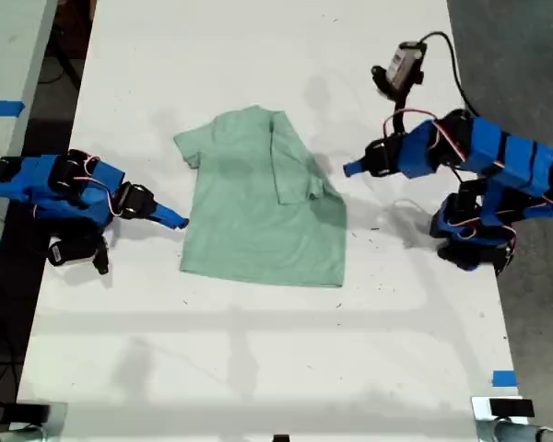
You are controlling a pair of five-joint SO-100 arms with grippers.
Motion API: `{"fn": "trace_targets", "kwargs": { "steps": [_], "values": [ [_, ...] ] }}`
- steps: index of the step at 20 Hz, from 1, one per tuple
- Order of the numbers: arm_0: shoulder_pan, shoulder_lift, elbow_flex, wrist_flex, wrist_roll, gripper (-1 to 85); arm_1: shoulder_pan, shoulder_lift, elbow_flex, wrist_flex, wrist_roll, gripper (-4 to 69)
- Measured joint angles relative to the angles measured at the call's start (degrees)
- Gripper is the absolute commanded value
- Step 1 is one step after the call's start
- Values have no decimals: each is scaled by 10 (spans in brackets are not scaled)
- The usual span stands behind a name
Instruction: Fold t shirt
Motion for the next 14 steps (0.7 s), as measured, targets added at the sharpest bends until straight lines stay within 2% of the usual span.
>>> {"fn": "trace_targets", "kwargs": {
  "steps": [2, 5, 10, 14],
  "values": [
    [0, 0, 0, 0, 0, 113, -32, 196, 243, -61, 26, 15],
    [0, 0, 0, 0, 0, 113, -69, 448, 505, -49, 53, 15],
    [0, 0, 0, 0, 0, 113, -71, 488, 523, -22, 161, 15],
    [0, 0, 0, 0, 0, 113, -67, 489, 524, -16, 183, 15]
  ]
}}
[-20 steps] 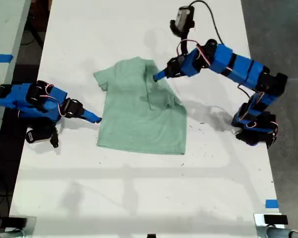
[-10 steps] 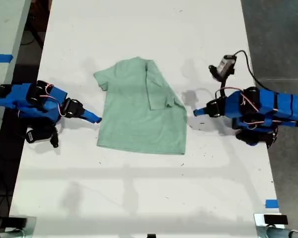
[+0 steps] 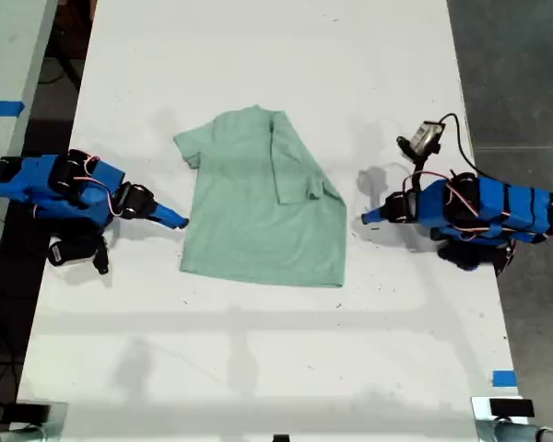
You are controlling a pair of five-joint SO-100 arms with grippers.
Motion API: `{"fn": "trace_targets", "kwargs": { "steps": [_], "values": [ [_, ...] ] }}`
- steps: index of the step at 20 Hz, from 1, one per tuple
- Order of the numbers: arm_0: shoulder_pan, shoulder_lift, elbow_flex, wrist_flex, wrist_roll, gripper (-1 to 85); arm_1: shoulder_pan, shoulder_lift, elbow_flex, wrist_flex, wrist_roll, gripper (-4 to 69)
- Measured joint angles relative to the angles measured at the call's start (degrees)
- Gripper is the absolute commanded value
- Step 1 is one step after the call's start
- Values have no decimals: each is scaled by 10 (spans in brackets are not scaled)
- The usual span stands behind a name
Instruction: Fold t shirt
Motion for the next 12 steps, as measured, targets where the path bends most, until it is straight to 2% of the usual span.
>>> {"fn": "trace_targets", "kwargs": {
  "steps": [12],
  "values": [
    [0, 0, 0, 0, 0, 113, 4, 0, 1, 4, 4, 15]
  ]
}}
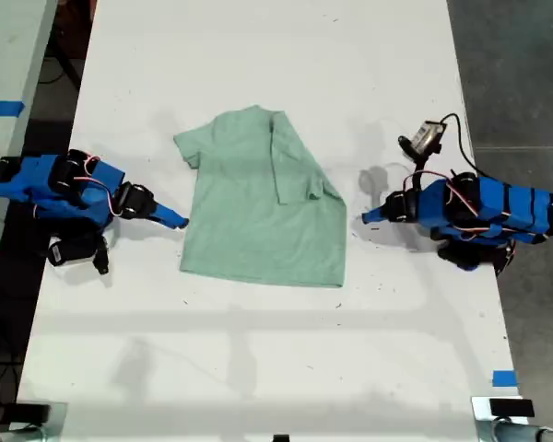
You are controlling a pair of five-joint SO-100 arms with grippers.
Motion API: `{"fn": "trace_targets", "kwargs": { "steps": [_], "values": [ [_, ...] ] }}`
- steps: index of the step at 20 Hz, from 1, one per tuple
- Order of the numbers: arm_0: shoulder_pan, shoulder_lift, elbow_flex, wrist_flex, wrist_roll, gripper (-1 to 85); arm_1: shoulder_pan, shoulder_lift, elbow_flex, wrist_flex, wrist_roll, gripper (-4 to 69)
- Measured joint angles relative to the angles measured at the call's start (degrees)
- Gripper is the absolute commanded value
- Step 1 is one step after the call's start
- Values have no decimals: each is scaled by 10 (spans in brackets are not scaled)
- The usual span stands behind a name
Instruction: Fold t shirt
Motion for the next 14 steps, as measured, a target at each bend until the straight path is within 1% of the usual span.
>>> {"fn": "trace_targets", "kwargs": {
  "steps": [14],
  "values": [
    [0, 0, 0, 0, 0, 113, 6, 0, 0, 1, 7, 15]
  ]
}}
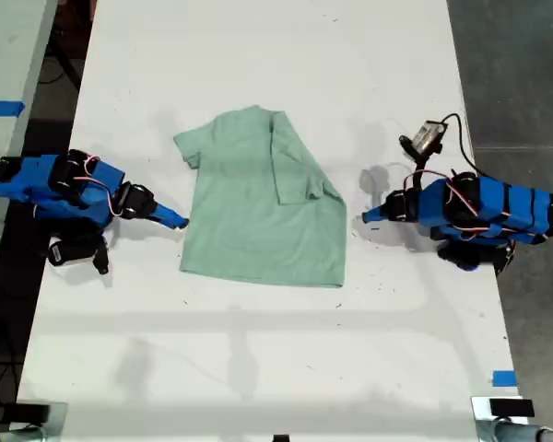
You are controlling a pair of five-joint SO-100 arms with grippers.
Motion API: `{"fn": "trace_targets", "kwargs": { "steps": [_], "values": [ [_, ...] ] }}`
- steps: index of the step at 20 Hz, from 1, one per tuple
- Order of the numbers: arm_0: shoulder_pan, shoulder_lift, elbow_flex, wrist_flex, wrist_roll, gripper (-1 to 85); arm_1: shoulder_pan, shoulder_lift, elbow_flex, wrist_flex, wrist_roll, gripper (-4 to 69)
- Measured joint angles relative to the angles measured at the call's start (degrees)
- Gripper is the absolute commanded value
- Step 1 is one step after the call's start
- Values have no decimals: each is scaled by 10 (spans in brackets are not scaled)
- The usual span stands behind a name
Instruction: Fold t shirt
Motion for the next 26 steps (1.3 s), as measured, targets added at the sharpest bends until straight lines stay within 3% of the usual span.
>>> {"fn": "trace_targets", "kwargs": {
  "steps": [26],
  "values": [
    [0, 0, 0, 0, 0, 113, -8, 0, 0, 6, -26, 15]
  ]
}}
